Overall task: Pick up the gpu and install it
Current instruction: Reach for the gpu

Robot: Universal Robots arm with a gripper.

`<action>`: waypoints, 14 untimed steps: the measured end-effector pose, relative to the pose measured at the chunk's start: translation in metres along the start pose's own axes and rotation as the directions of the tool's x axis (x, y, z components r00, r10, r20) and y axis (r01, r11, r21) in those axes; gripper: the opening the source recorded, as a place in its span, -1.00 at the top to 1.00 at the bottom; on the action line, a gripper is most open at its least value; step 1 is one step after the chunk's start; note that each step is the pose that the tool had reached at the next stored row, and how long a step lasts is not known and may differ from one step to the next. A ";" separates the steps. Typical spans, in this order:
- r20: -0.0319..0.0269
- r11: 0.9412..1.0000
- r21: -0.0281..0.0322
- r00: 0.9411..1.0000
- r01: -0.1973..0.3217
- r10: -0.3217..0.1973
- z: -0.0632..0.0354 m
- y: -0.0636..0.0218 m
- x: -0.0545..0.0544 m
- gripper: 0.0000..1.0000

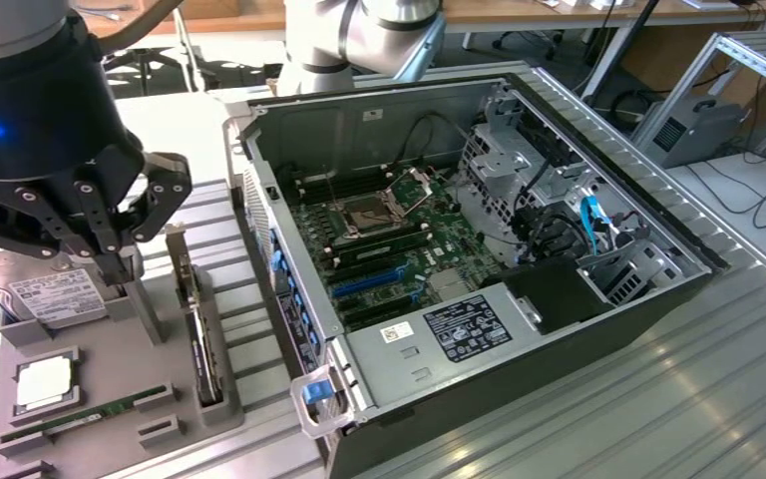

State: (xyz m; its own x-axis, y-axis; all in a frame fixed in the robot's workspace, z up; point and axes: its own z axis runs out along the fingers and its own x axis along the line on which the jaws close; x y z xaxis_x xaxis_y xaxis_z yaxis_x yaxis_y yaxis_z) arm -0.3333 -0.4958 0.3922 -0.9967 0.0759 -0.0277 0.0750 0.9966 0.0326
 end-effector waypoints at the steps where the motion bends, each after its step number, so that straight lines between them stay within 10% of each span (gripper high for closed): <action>1: 0.000 1.000 0.000 1.000 0.000 0.000 0.0000 -0.0013 0.000 0.79; 14: 0.000 1.000 0.001 1.000 0.000 0.000 -0.0003 -0.0108 -0.001 0.79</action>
State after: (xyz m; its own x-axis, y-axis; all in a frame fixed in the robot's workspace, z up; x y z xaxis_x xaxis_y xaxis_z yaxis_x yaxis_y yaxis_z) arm -0.3333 -0.5067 0.3921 -0.9967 0.0759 -0.0277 0.0750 0.9967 0.0312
